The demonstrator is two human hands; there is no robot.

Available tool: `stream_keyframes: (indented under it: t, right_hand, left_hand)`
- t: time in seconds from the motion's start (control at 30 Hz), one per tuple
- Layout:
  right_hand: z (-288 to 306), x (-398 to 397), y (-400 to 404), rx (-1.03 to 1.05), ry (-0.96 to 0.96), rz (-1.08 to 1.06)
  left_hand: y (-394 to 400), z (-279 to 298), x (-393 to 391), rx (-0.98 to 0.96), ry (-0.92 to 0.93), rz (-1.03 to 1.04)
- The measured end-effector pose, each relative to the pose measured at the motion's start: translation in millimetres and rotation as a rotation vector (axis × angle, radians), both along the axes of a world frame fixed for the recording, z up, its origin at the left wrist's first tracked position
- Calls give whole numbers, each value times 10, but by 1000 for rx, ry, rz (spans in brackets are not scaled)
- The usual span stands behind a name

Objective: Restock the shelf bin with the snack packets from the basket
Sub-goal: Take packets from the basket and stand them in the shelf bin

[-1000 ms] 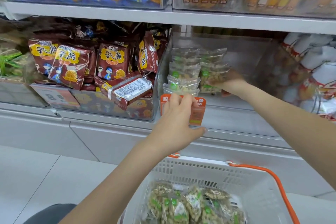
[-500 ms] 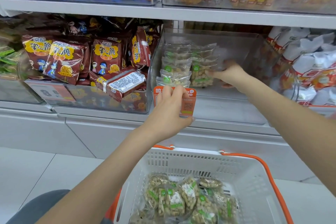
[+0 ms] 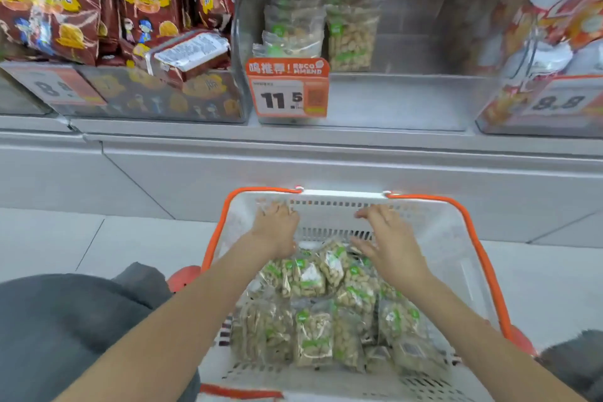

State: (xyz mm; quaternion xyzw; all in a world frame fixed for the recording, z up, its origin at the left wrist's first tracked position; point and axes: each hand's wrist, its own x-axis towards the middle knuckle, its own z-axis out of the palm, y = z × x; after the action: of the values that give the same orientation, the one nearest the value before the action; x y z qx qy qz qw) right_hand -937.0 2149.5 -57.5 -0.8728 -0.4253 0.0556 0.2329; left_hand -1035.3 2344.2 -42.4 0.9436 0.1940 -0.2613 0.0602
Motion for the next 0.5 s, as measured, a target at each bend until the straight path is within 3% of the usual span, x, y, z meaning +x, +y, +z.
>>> stream_keyframes:
  t: [0.07,0.17,0.3,0.5]
  right_hand:
    - [-407,-85,-75,-261,199,12]
    - [-810,-101,-68,-491,328,-11]
    - [-1230,-94,-14,-757,446,-93]
    - [-1424,-124,11,-901,372,-196]
  left_hand:
    - [-28,-332,-101,-77,89,79]
    - [-44,-711,-176,-204,255,195]
    - [-14,-1058,-316,-365,647,249]
    - [-75,-1135,-426,-387,555,253]
